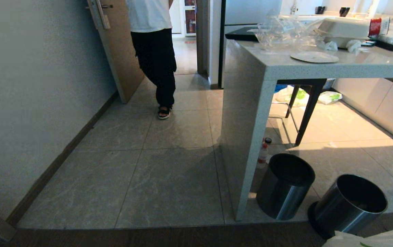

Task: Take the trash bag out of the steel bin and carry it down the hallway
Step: Put the trash bag at the door

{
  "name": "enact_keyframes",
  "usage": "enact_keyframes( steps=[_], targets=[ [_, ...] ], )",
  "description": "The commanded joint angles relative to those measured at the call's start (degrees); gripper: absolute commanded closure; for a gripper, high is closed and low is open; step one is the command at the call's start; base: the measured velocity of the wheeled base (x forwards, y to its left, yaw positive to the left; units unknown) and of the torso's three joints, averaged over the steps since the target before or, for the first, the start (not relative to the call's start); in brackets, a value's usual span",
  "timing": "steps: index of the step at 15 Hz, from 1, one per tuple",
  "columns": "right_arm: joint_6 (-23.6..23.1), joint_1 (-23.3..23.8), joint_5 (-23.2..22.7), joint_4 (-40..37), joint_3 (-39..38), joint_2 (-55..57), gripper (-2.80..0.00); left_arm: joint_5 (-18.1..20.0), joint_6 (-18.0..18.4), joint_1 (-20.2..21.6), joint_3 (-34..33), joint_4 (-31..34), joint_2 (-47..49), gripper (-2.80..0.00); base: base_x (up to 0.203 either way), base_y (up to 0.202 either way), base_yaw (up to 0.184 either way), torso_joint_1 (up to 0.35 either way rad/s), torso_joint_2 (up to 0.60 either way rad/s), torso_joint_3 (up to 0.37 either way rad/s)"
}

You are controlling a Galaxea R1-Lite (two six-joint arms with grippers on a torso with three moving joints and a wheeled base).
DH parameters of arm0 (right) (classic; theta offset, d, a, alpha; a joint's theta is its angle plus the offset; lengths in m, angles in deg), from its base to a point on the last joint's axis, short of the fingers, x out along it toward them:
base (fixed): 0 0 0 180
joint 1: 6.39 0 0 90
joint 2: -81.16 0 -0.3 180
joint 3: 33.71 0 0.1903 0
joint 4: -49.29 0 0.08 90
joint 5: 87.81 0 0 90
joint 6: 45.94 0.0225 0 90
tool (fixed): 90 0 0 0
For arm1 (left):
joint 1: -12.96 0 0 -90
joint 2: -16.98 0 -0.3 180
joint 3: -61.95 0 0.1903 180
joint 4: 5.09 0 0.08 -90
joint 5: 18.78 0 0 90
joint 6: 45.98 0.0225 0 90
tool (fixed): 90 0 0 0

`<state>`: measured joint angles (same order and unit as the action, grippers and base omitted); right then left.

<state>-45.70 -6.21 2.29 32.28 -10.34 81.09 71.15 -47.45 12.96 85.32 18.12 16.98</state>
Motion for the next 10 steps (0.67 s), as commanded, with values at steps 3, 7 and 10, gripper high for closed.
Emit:
enact_keyframes(
  steps=[3, 7, 10],
  targets=[
    [0.02, -0.01, -0.01, 0.05, -2.29, 0.07, 0.0, -0.01, -0.03, 0.0, -0.09, -0.02, 0.0, 0.0, 0.0, 0.0, 0.0, 0.0, 0.0, 0.0],
    [0.02, -0.01, -0.01, 0.05, -2.29, 0.07, 0.0, -0.01, -0.03, 0.0, -0.07, -0.02, 0.0, 0.0, 0.0, 0.0, 0.0, 0.0, 0.0, 0.0],
    [0.02, -0.01, -0.01, 0.05, -2.29, 0.07, 0.0, -0.01, -0.03, 0.0, -0.03, -0.02, 0.0, 0.0, 0.0, 0.0, 0.0, 0.0, 0.0, 0.0]
  ],
)
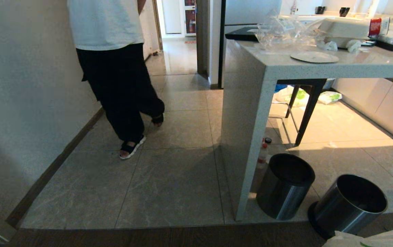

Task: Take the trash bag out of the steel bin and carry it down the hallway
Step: Put the trash bag at the door

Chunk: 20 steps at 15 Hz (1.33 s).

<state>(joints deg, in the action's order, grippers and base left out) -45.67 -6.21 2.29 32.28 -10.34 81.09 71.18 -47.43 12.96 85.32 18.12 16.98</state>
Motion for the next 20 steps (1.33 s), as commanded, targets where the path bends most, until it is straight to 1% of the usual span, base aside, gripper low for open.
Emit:
enact_keyframes(
  steps=[1, 8, 20],
  targets=[
    [0.0, -0.01, -0.01, 0.05, -2.29, 0.07, 0.0, -0.04, -0.04, 0.0, -0.09, -0.02, 0.0, 0.0, 0.0, 0.0, 0.0, 0.0, 0.0, 0.0],
    [-0.09, -0.01, -0.01, 0.05, -2.29, 0.07, 0.0, -0.04, -0.04, 0.0, -0.06, -0.07, 0.0, 0.0, -0.001, 0.008, 0.0, 0.0, 0.0, 0.001],
    [-0.09, -0.01, -0.01, 0.05, -2.29, 0.07, 0.0, -0.04, -0.04, 0.0, -0.07, -0.02, 0.0, 0.0, 0.0, 0.185, 0.001, 0.002, 0.0, 0.001]
  ],
)
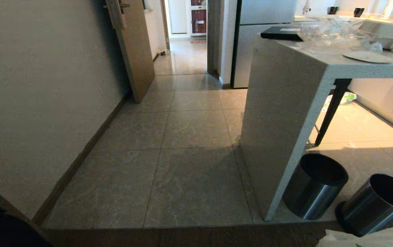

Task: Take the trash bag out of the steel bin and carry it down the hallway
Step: Put the trash bag at the door

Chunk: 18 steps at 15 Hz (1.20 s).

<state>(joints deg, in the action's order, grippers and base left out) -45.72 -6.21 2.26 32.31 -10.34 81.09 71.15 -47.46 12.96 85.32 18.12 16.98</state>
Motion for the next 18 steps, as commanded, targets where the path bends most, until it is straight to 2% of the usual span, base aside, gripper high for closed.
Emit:
enact_keyframes(
  steps=[1, 7, 18],
  targets=[
    [0.04, -0.01, 0.01, 0.03, -2.29, 0.07, 0.0, -0.01, -0.01, 0.0, 0.0, -0.02, 0.0, 0.0, 0.0, 0.189, 0.0, 0.002, 0.0, -0.003],
    [0.04, -0.01, 0.01, 0.03, -2.29, 0.07, 0.0, -0.01, 0.25, 0.0, 0.0, 0.18, 0.0, 0.0, 0.0, 0.154, 0.001, 0.002, 0.0, 0.001],
    [0.04, -0.01, 0.01, 0.03, -2.29, 0.07, 0.0, -0.1, 0.25, 0.0, 0.0, 0.16, 0.0, 0.0, 0.0, 0.0, 0.0, 0.0, 0.0, 0.0]
  ],
)
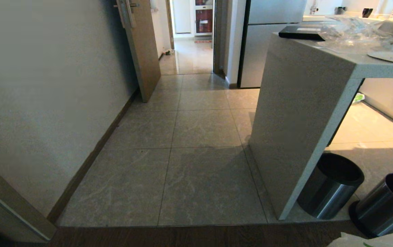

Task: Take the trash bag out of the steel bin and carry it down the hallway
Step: Put the trash bag at the door

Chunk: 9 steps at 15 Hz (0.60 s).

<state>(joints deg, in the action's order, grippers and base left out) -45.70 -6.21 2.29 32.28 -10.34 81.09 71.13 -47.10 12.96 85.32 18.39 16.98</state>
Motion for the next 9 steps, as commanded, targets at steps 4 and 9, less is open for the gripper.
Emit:
enact_keyframes(
  steps=[4, 9],
  targets=[
    [0.02, -0.01, -0.01, 0.05, -2.29, 0.07, 0.0, -0.08, -0.2, 0.0, -0.09, -0.2, 0.0, 0.0, 0.015, 0.0, 0.0, 0.001, 0.0, 0.002],
    [0.02, -0.01, -0.01, 0.05, -2.29, 0.07, 0.0, -0.08, -0.28, 0.0, -0.09, -0.29, 0.0, 0.0, 0.181, 0.0, -0.001, 0.004, 0.0, 0.003]
  ],
)
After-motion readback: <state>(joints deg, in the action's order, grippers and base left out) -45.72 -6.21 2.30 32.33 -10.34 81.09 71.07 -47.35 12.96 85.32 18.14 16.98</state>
